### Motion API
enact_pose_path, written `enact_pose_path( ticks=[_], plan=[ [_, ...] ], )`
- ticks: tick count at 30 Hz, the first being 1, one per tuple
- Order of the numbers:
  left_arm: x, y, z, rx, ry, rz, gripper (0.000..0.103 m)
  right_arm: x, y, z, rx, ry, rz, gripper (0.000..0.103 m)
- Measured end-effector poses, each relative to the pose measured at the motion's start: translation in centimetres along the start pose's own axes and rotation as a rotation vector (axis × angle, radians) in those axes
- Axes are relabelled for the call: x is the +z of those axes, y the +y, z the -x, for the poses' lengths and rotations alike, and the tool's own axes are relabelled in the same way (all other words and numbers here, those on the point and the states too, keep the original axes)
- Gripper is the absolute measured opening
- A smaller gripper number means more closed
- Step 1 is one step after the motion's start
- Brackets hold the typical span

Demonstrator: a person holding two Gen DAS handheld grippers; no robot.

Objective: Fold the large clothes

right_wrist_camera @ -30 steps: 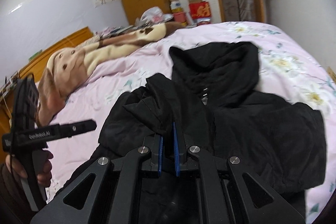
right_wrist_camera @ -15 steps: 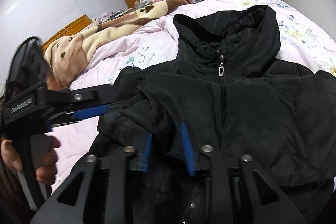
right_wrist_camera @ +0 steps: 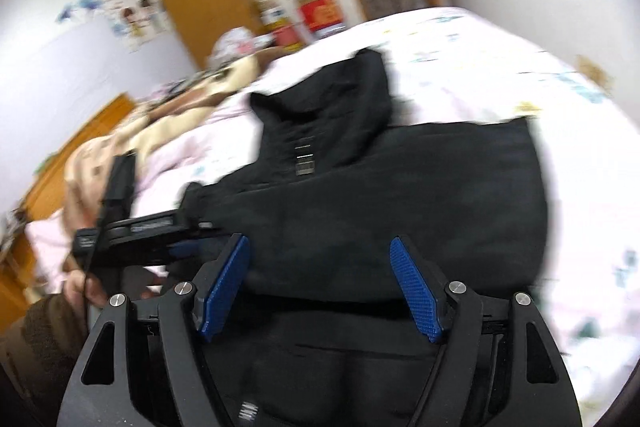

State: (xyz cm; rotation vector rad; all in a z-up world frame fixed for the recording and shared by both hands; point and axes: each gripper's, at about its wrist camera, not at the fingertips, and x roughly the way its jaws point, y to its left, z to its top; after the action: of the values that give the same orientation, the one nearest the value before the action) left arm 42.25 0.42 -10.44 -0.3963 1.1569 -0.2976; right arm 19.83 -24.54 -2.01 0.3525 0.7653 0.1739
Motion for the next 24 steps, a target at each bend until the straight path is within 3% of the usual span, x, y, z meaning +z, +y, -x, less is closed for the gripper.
enact_pose_path(
  ticks=[1,3,5,8,14,21,24],
  plan=[
    [0.0,-0.4,-0.1,0.019,0.001,-0.008,0.048,0.1,-0.8,0.7,-0.027,-0.008,-0.011,0.073],
    [0.0,-1.1,0.0,0.056,0.003,-0.027,0.02,0.3,-2.0,1.6,-0.078,-0.017,-0.033,0.073],
    [0.0,-1.5,1.0,0.052,-0.015,-0.03,0.015,0.4,-2.8,2.6,-0.11,-0.044,-0.051,0.073],
    [0.5,-1.6,3.7,0.03,-0.08,-0.024,0.014,0.6,-3.6,3.2,-0.118,-0.062,-0.067,0.073],
    [2.0,-1.1,8.5,0.064,-0.199,-0.053,0.014,1.7,-3.3,3.0,-0.102,-0.082,-0.053,0.073],
    [1.9,3.5,6.2,0.189,-0.173,0.021,0.015,2.4,-1.5,-1.2,-0.082,-0.015,0.009,0.073],
    [1.6,4.3,4.5,0.194,-0.139,0.009,0.018,2.4,-0.9,-4.3,-0.106,0.047,0.062,0.073]
  ],
)
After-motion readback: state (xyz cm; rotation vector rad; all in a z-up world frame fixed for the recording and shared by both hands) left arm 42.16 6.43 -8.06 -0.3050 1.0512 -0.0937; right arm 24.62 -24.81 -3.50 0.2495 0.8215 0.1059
